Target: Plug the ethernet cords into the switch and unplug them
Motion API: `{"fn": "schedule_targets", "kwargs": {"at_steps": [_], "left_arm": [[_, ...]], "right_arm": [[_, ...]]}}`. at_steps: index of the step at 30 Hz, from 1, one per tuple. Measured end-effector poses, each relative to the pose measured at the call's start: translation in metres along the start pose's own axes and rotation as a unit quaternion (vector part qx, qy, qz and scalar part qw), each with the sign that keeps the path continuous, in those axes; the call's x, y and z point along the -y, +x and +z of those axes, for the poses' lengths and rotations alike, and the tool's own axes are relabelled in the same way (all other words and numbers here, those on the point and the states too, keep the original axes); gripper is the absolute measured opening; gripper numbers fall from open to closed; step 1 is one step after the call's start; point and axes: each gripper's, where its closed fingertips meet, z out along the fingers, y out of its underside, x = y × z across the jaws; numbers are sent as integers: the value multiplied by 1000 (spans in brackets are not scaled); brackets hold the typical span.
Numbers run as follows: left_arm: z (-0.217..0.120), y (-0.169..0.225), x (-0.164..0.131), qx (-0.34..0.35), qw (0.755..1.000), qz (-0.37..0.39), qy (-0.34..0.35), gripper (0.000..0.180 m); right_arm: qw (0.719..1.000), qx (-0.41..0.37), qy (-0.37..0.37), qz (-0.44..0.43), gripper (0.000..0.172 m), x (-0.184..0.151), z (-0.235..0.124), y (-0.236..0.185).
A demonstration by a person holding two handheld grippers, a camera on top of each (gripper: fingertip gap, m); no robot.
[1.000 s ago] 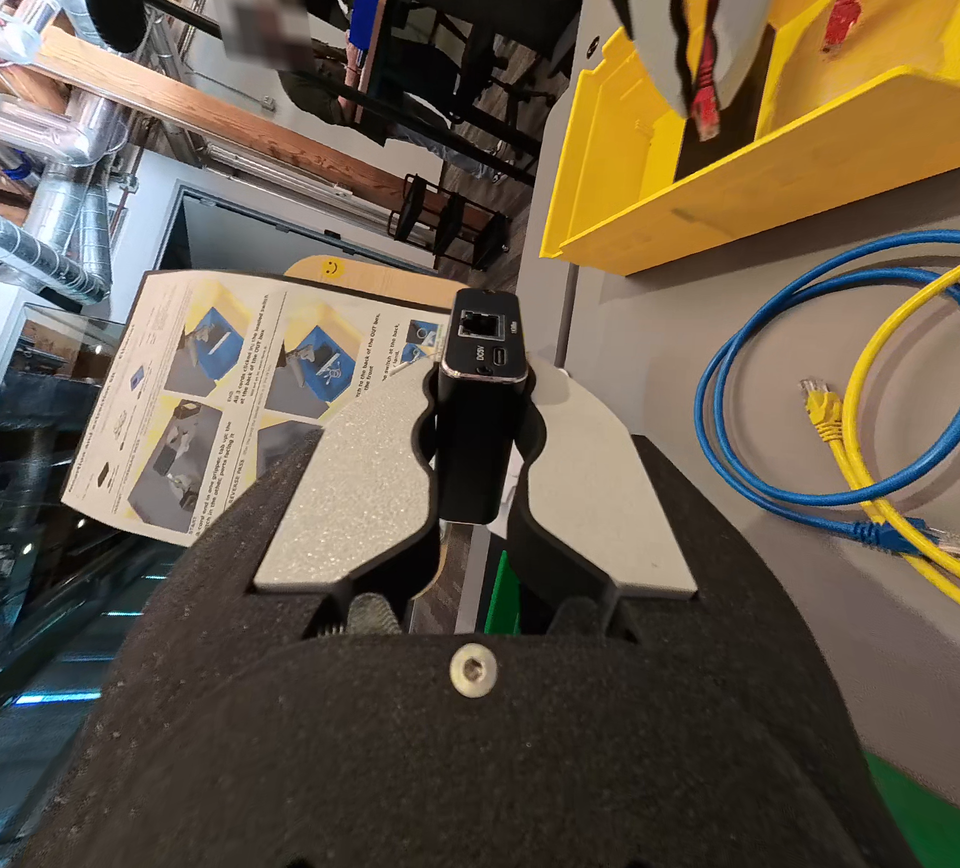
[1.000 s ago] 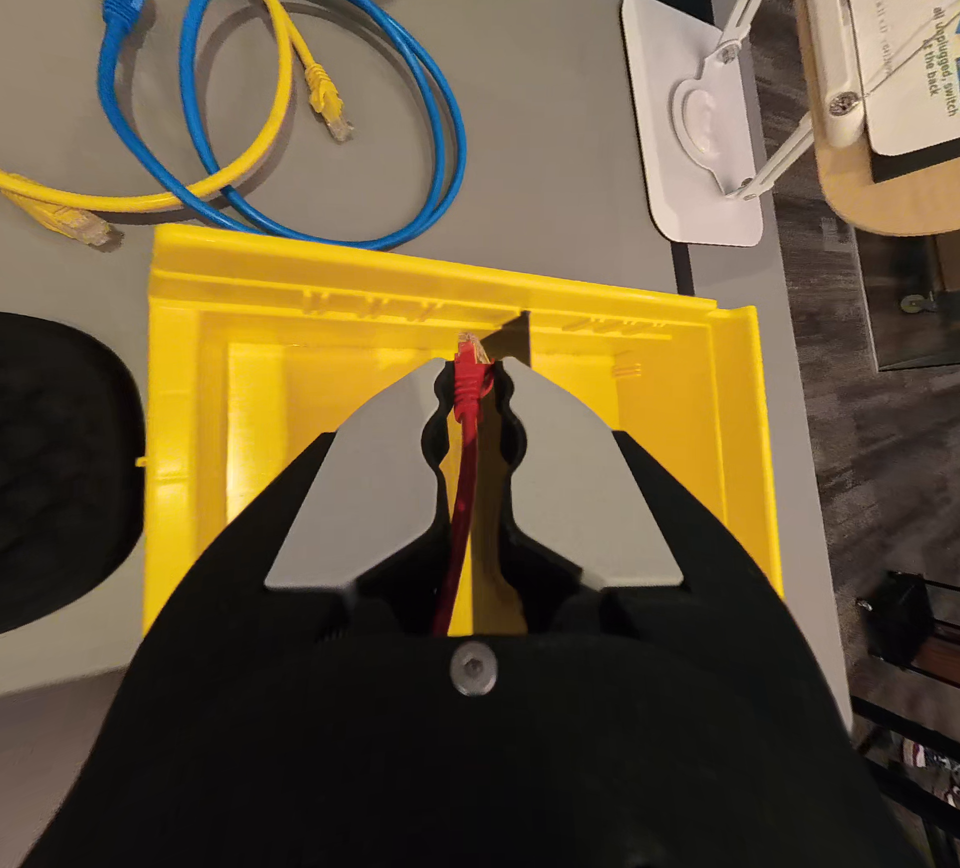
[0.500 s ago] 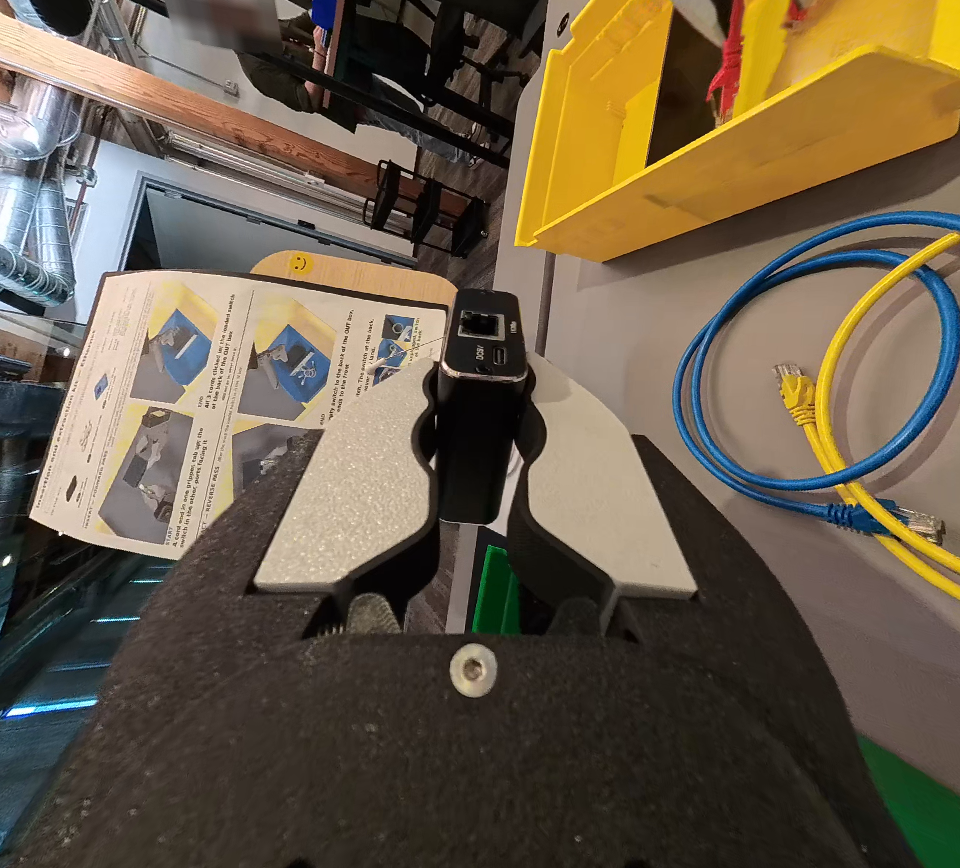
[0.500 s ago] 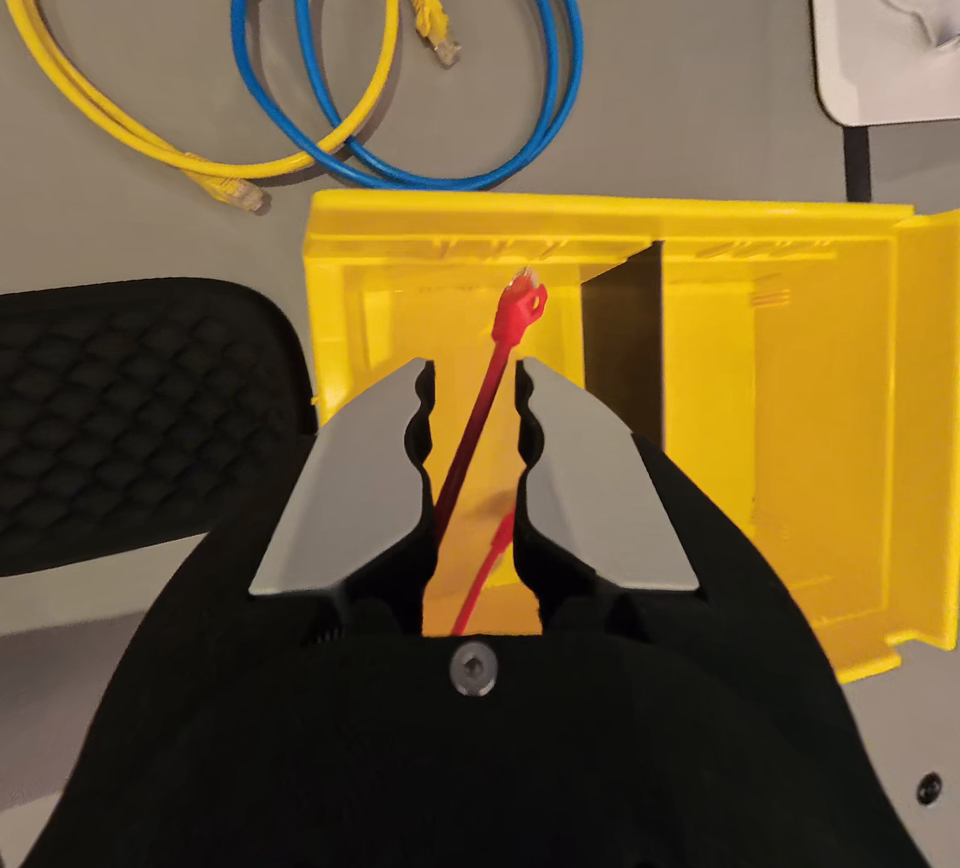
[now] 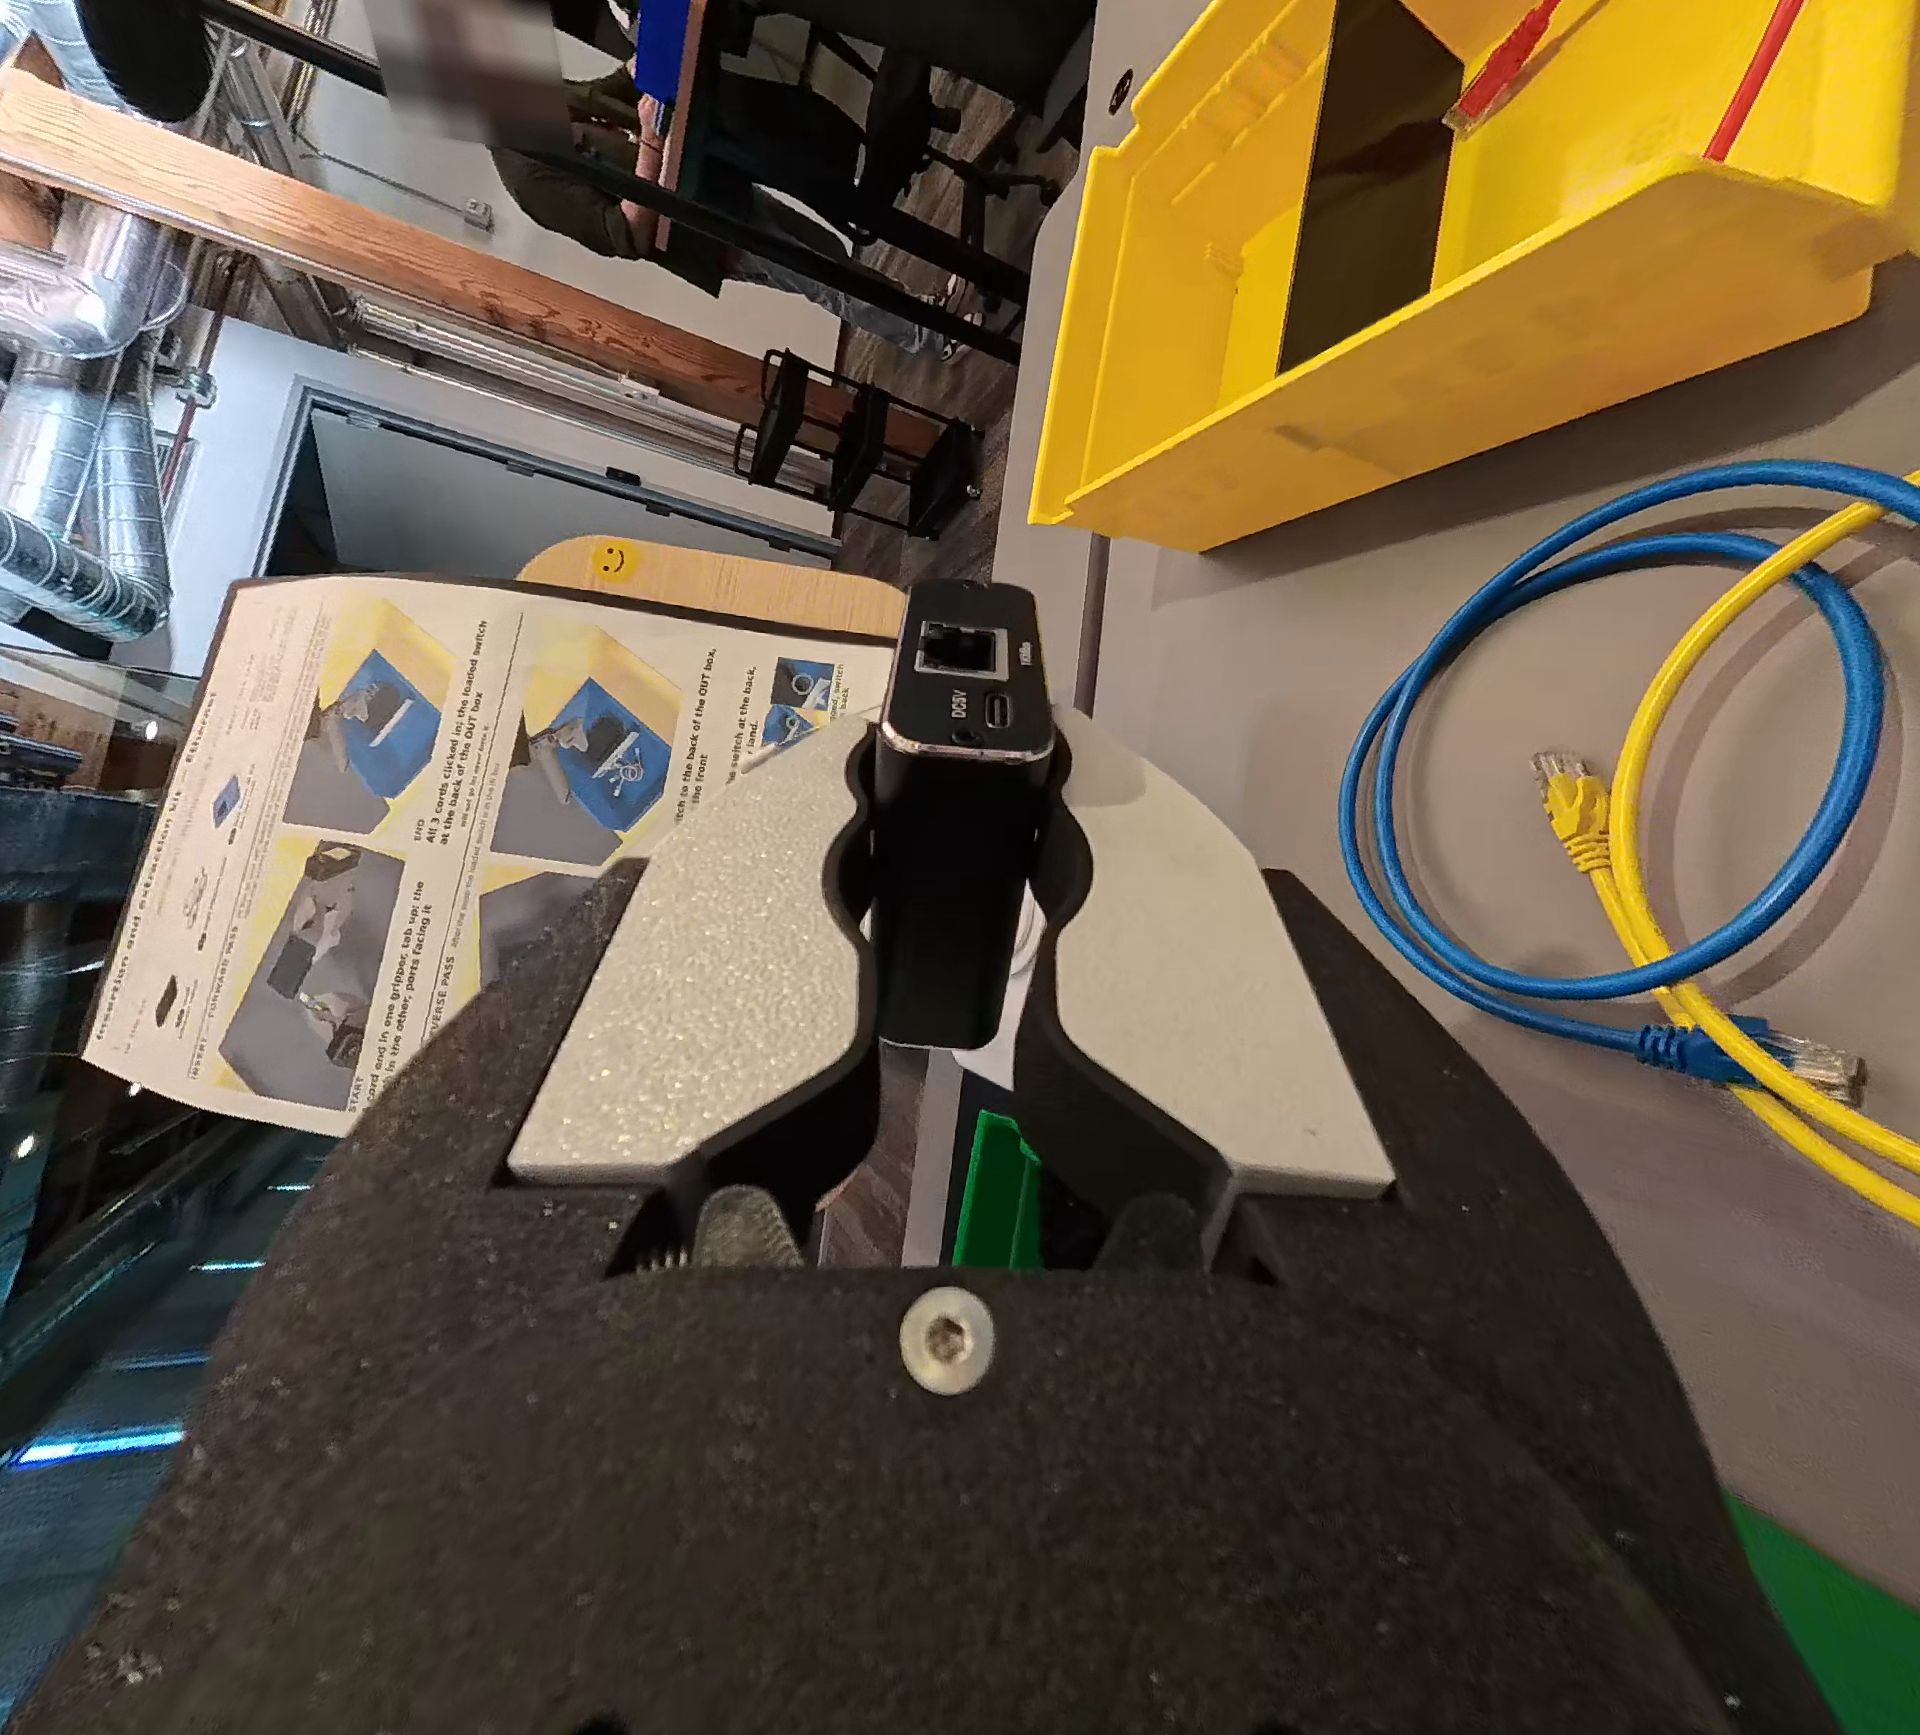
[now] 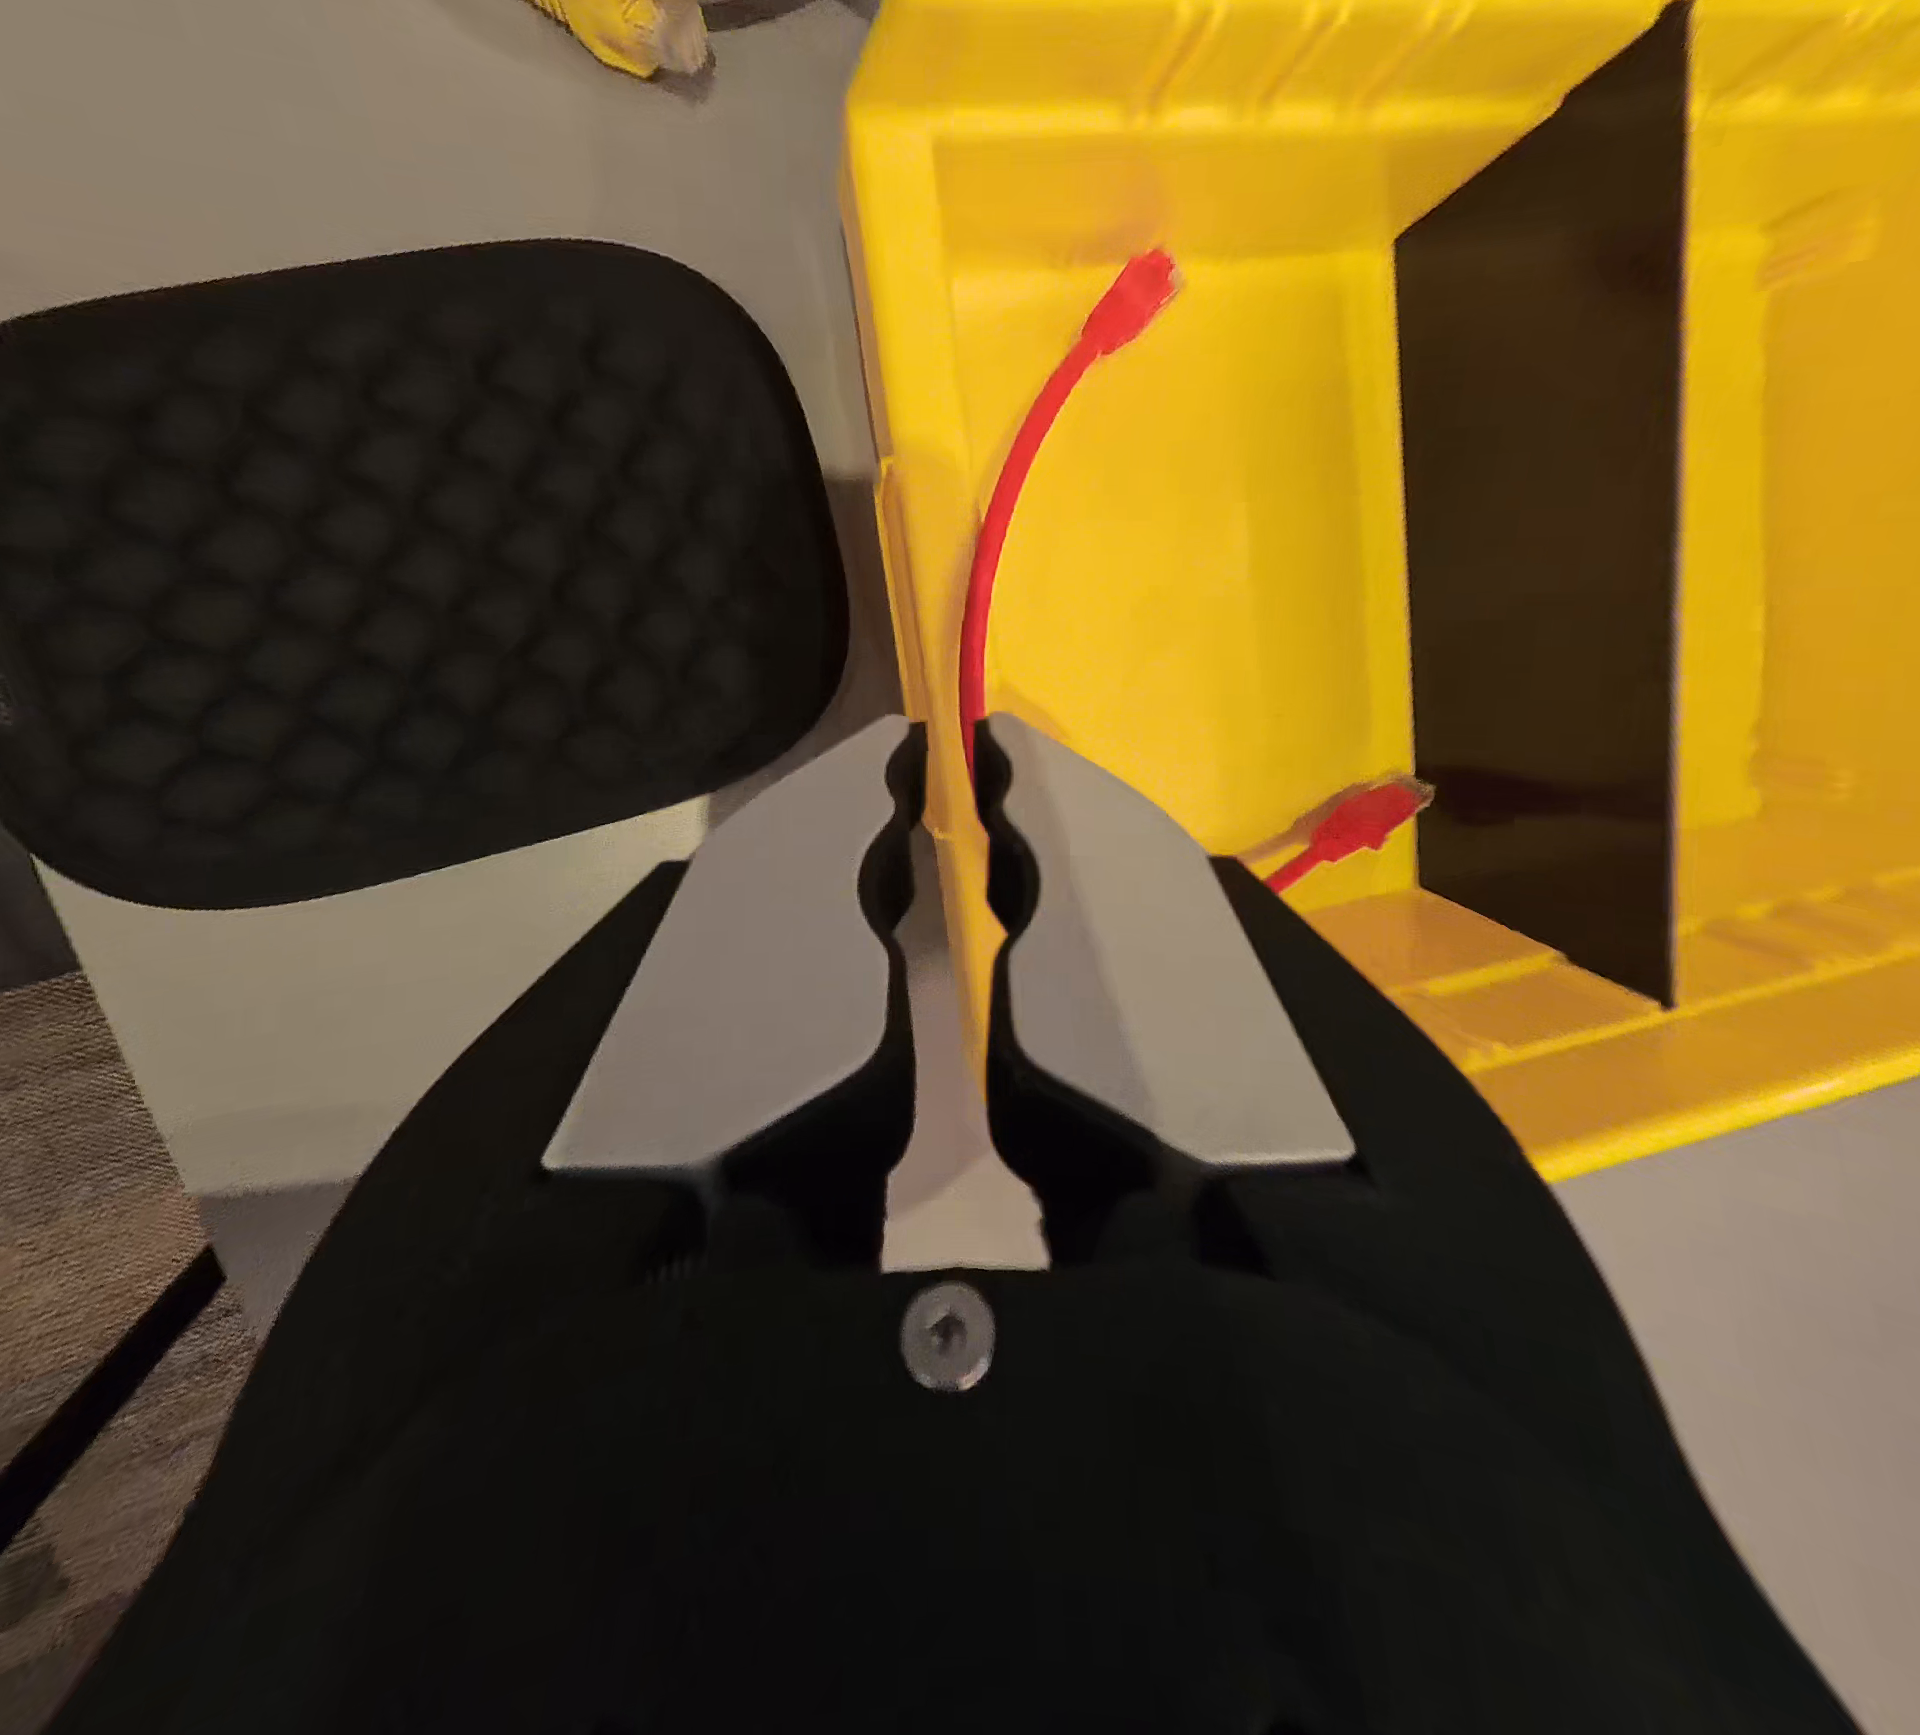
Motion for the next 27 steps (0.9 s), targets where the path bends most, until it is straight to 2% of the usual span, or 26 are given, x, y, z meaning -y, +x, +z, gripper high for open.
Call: {"fn": "schedule_targets", "kwargs": {"at_steps": [3, 8, 11, 16, 20, 27], "left_arm": [[1, 2, 3, -1, 1000, 6, 0, 26], [2, 5, 3, -3, 1000, 12, -4, 26], [2, 6, 4, -6, 1000, 9, 0, 26], [2, 7, 2, -9, 1000, 12, -3, 26], [4, 8, 2, -11, 1000, 13, -4, 26], [4, 10, 3, -13, 1000, 16, -4, 26]], "right_arm": [[1000, -10, -9, 18, 6, -7, 7, 8], [999, 29, -5, 37, 8, -4, 13, 8], [998, 56, -5, 41, 4, 0, 17, 6], [997, 67, 10, 36, 3, 7, 11, 6], [994, 91, -16, 58, 7, -1, 15, 3], [993, 93, -5, 65, 1, 6, 9, 11]]}}
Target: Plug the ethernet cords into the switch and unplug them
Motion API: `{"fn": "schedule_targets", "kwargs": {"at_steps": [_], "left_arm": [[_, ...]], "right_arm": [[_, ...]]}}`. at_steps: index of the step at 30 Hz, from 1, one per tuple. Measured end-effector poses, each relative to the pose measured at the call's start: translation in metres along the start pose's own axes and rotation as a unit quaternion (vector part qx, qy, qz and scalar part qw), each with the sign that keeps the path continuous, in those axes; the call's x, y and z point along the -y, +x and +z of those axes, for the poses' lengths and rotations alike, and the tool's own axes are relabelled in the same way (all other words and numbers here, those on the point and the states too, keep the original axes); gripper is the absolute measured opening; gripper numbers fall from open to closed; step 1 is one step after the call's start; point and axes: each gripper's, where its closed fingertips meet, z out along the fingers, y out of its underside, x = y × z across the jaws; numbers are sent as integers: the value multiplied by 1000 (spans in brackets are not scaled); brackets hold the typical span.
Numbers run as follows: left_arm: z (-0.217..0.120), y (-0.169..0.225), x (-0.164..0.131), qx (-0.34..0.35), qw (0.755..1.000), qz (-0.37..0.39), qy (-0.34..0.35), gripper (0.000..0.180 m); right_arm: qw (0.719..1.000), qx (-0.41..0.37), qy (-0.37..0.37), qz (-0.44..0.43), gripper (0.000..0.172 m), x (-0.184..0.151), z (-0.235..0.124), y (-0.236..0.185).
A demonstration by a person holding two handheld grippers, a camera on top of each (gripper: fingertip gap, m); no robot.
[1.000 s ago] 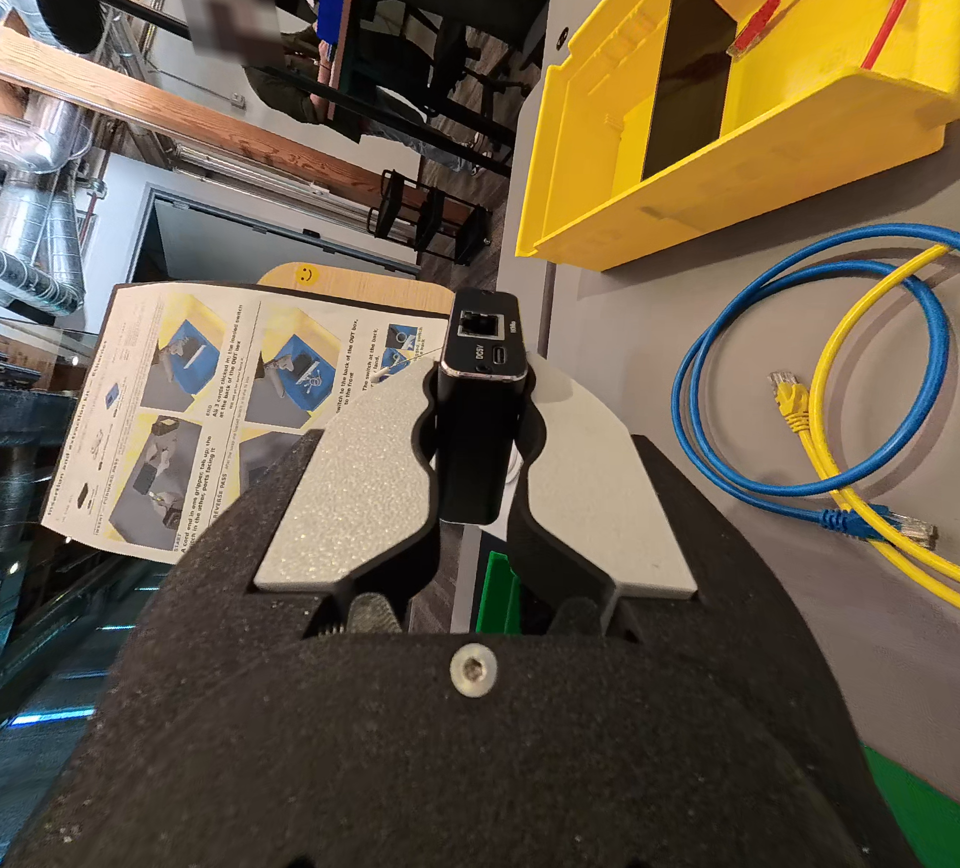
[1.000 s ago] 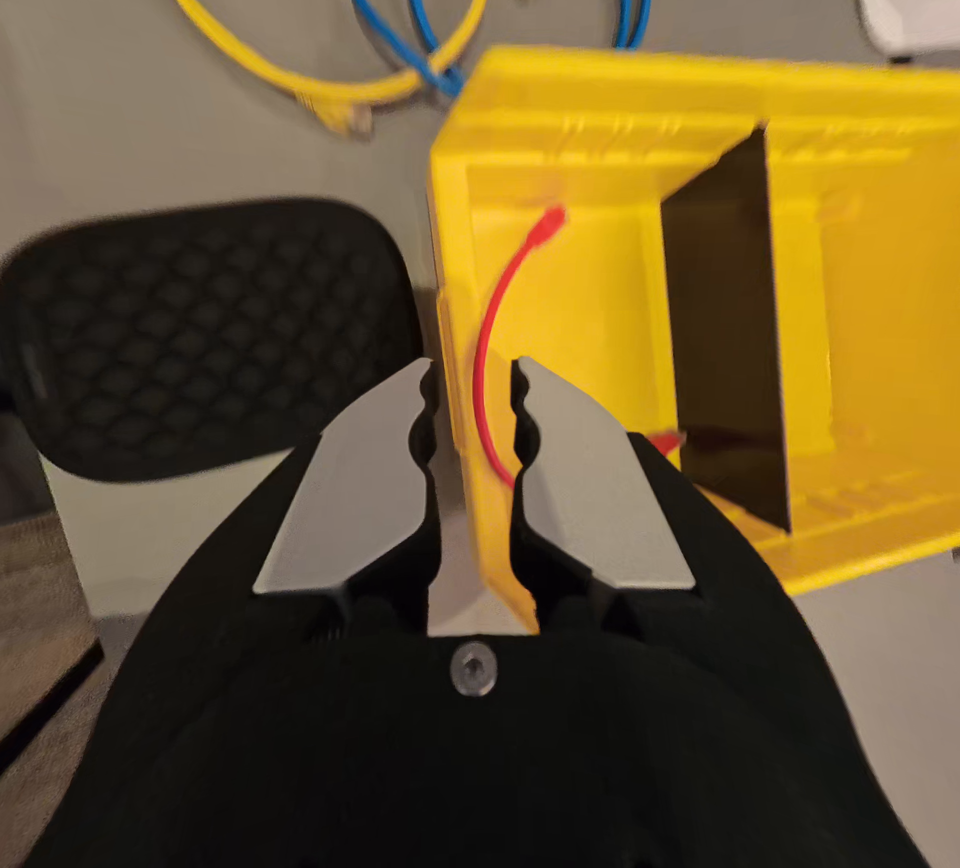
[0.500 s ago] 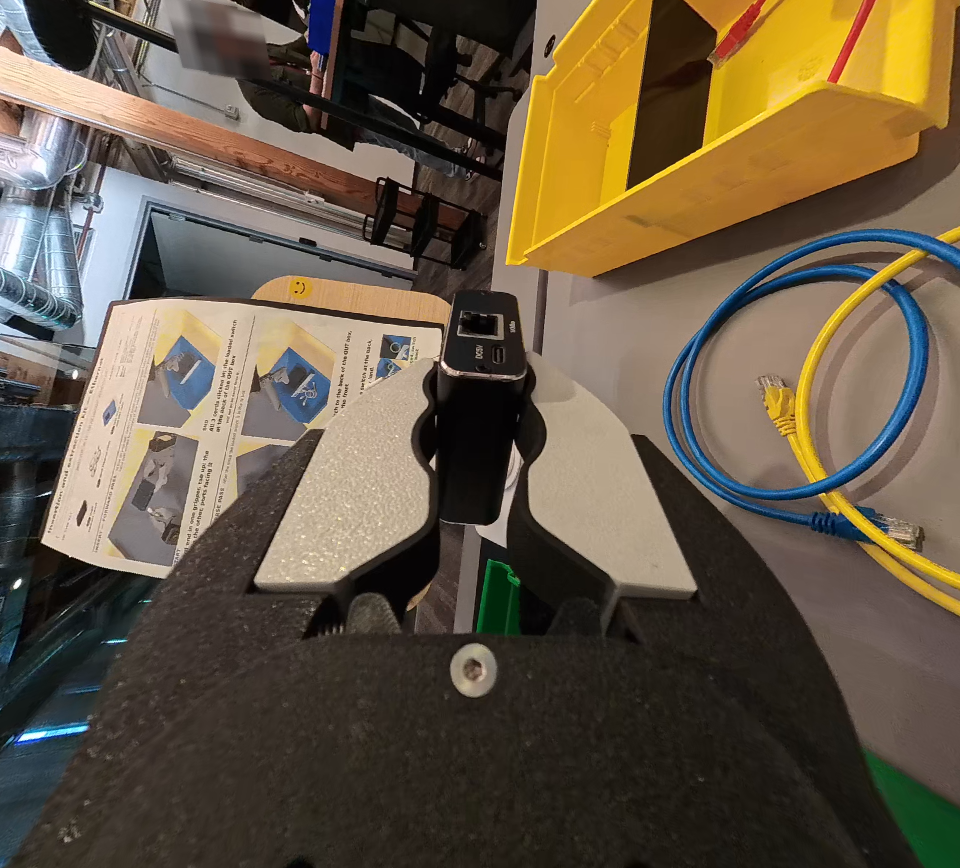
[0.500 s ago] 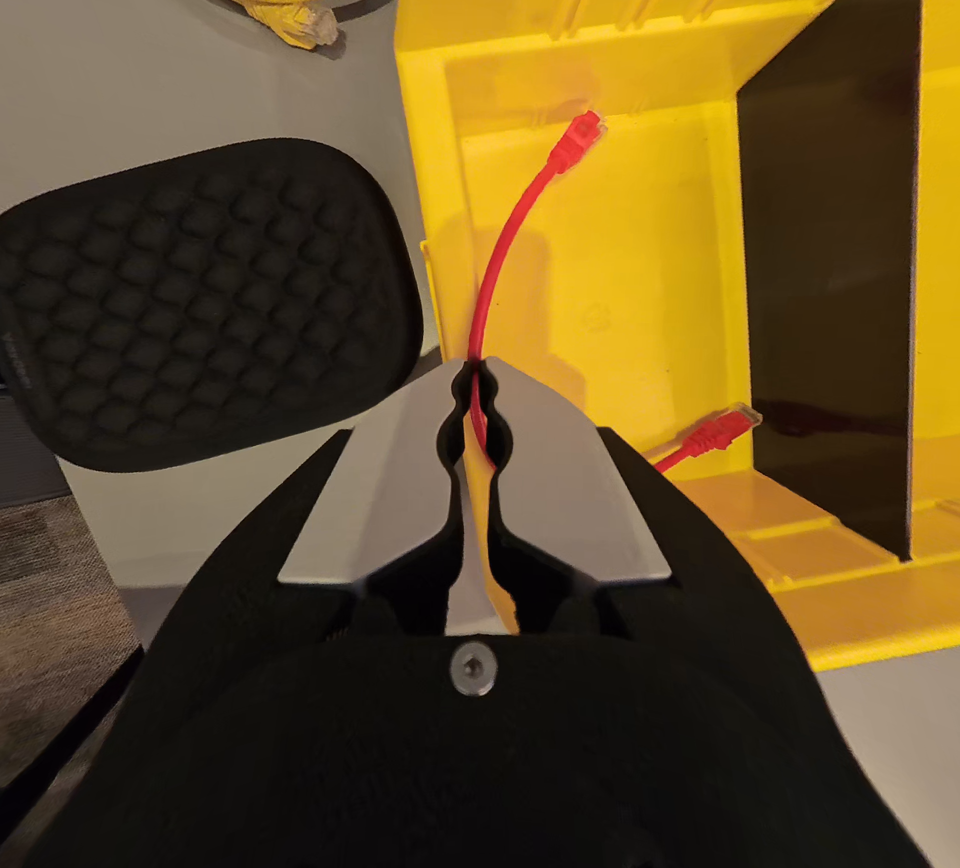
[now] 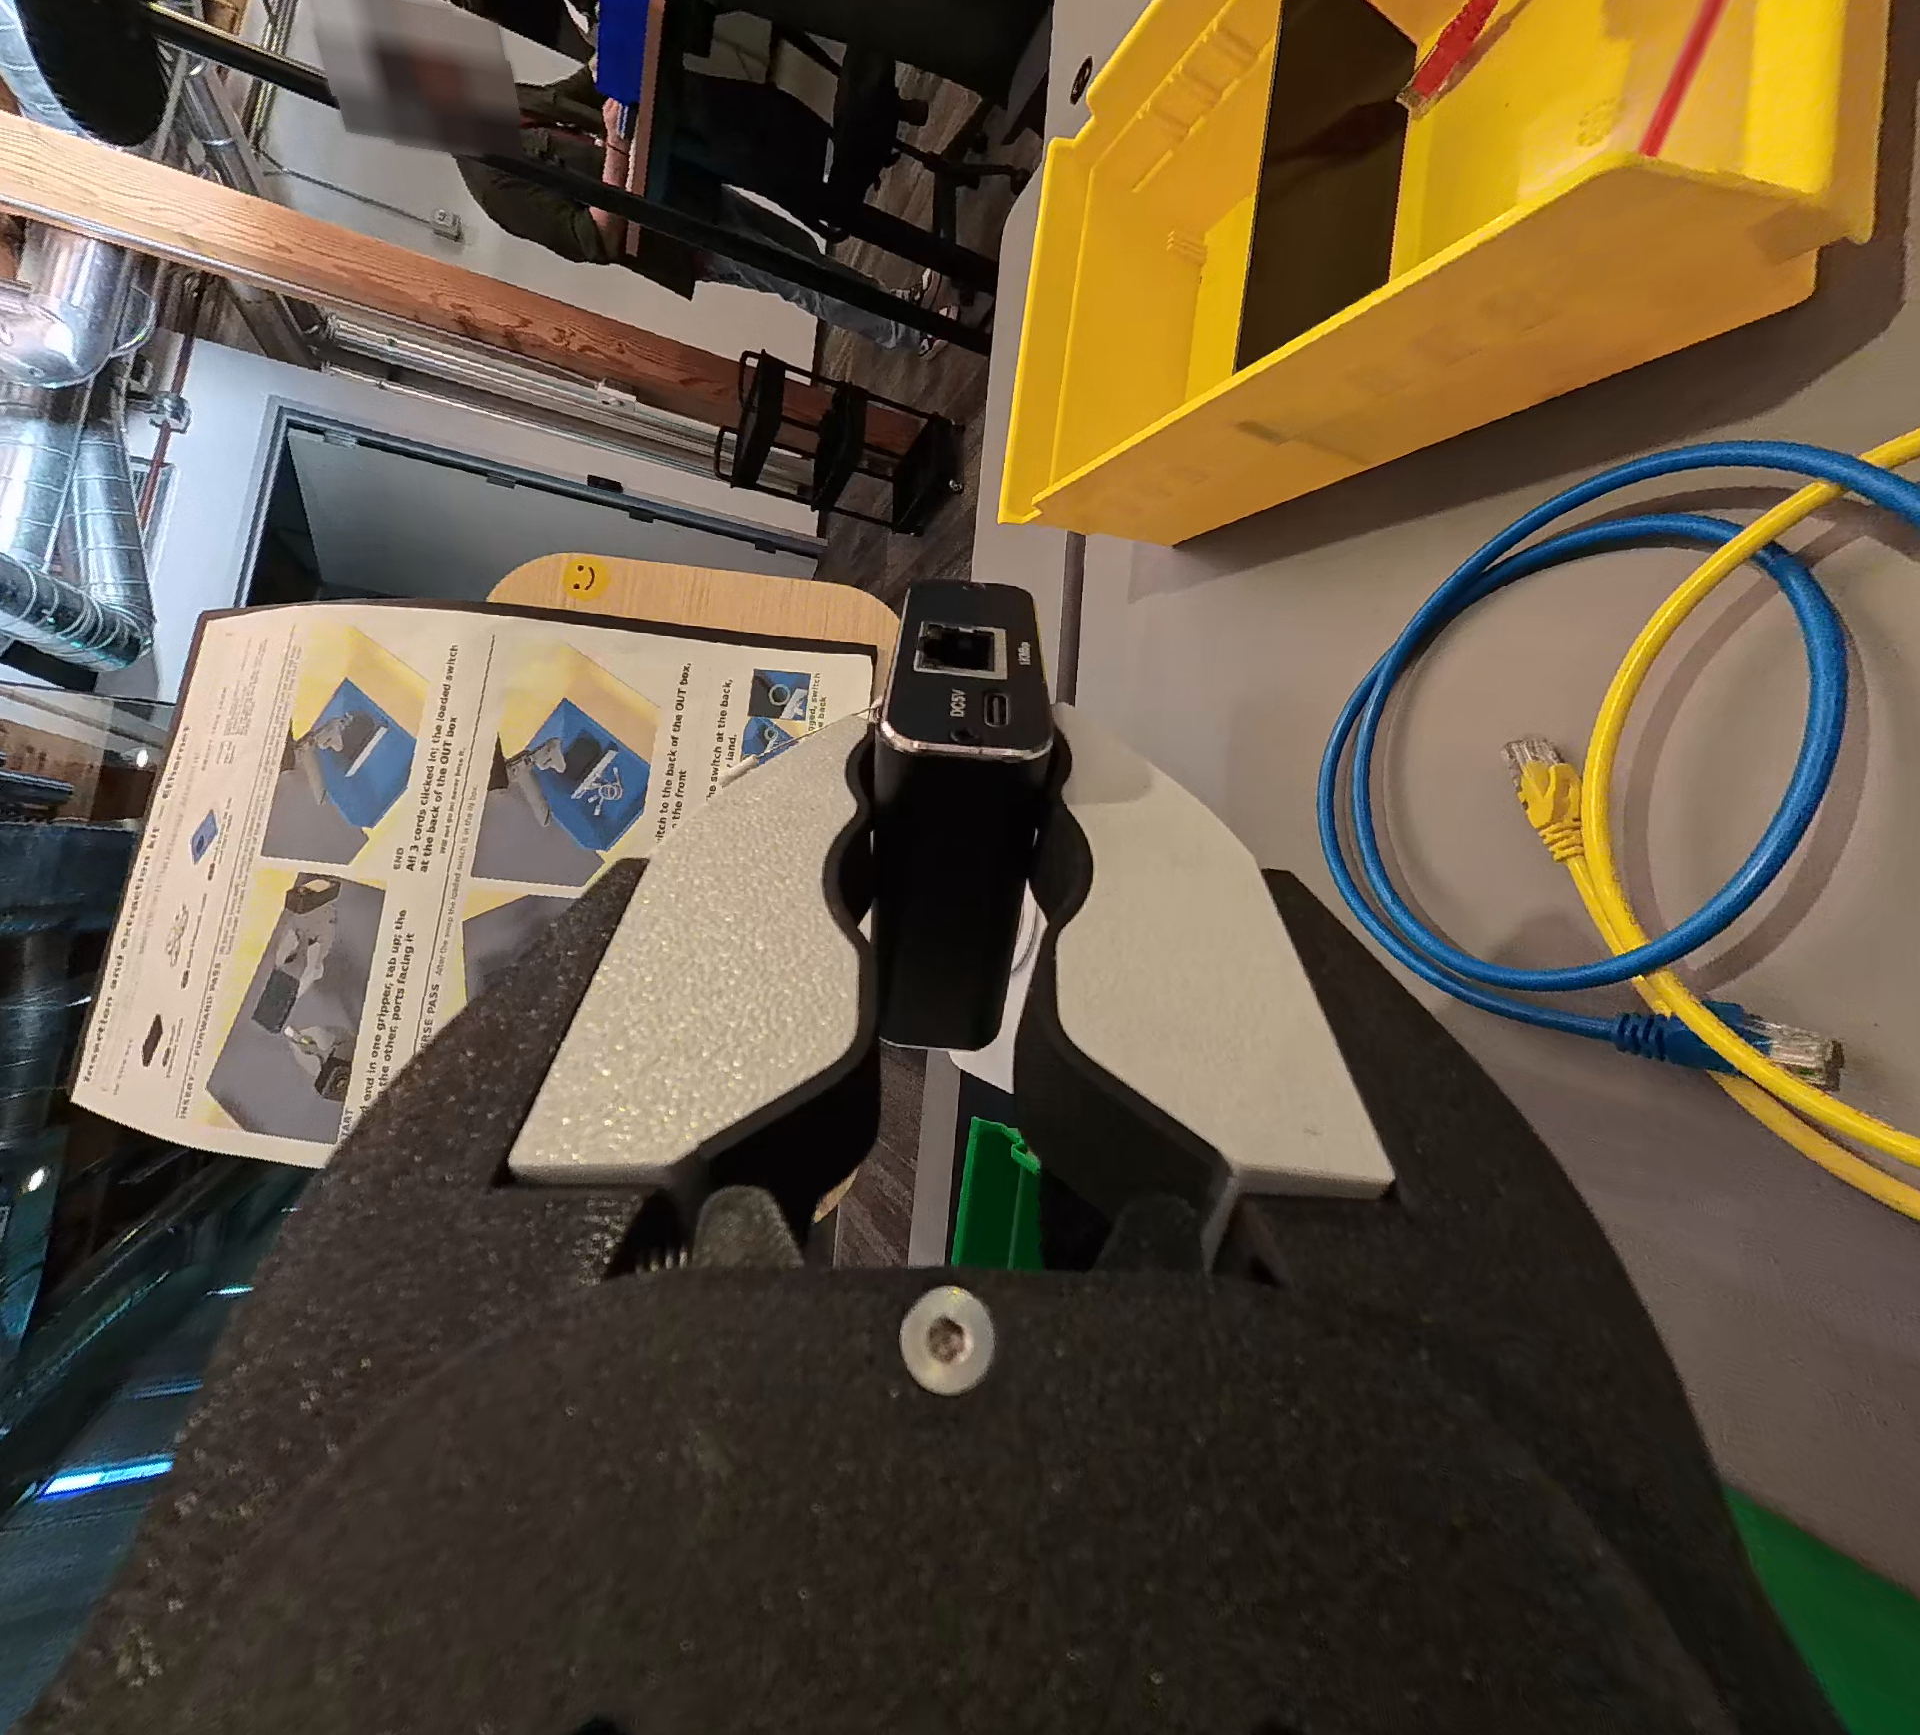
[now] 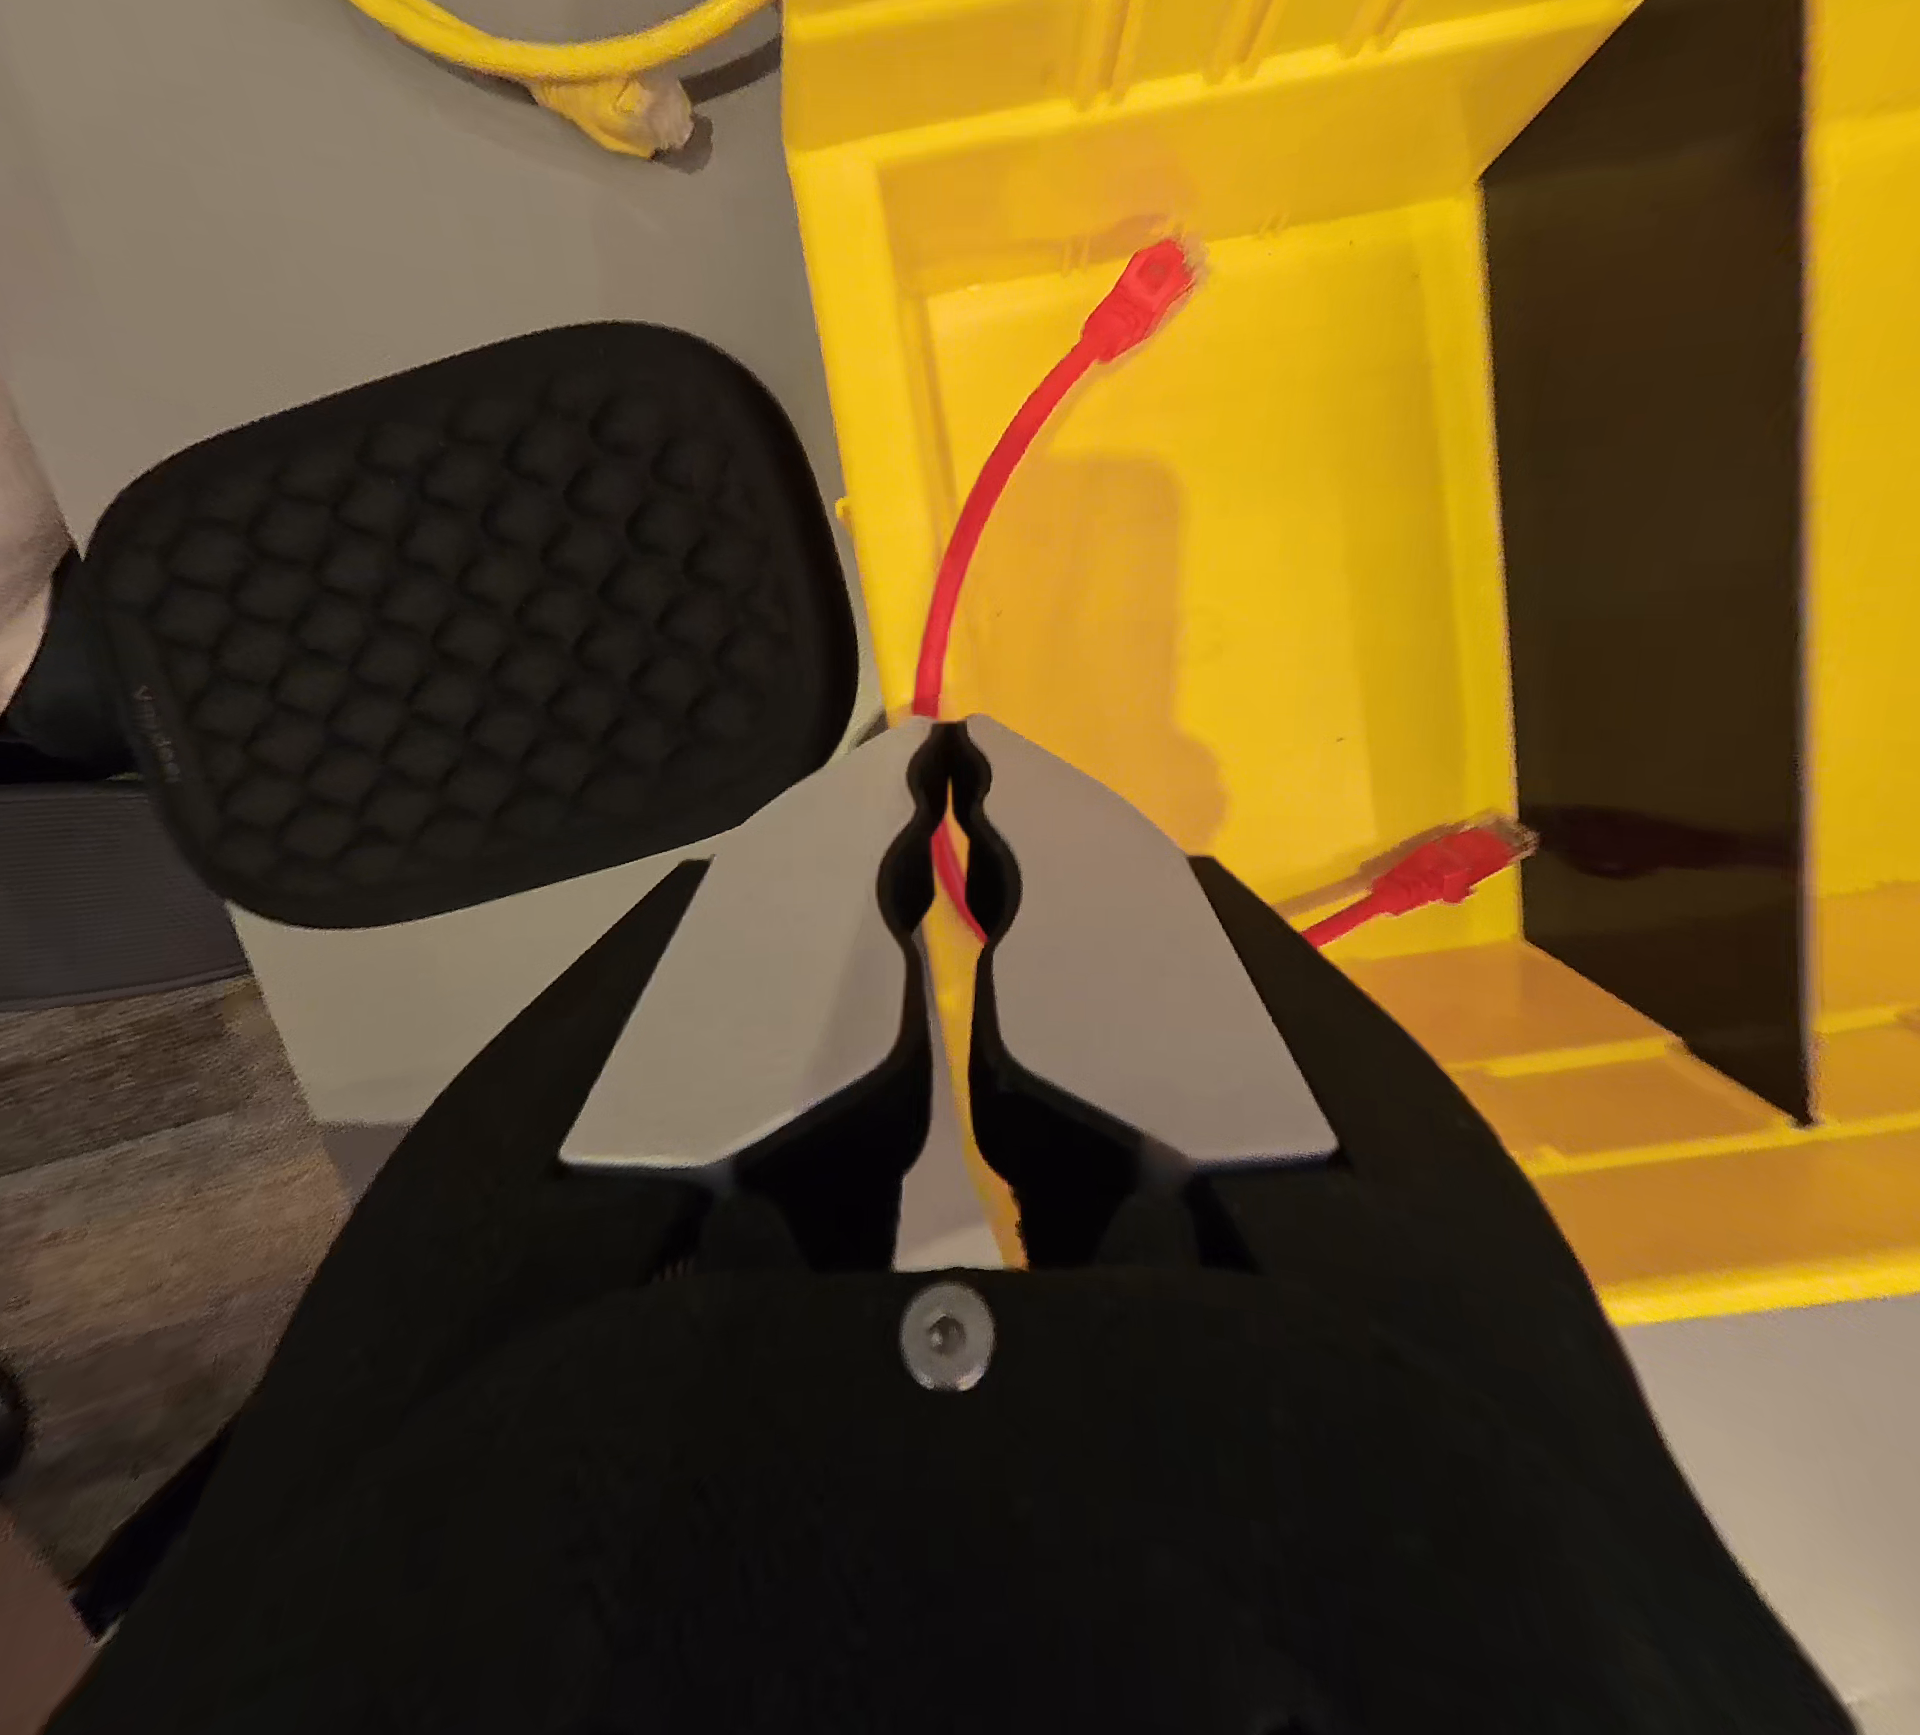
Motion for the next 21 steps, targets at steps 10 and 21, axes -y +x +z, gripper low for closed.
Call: {"fn": "schedule_targets", "kwargs": {"at_steps": [10, 21], "left_arm": [[1, 5, 1, -6, 1000, 11, -3, 26], [5, 10, 0, -15, 1000, 14, -7, 26]], "right_arm": [[999, 48, 9, -1, 10, 17, -6, -4], [996, 42, -57, 62, 6, -11, 10, -4]]}}
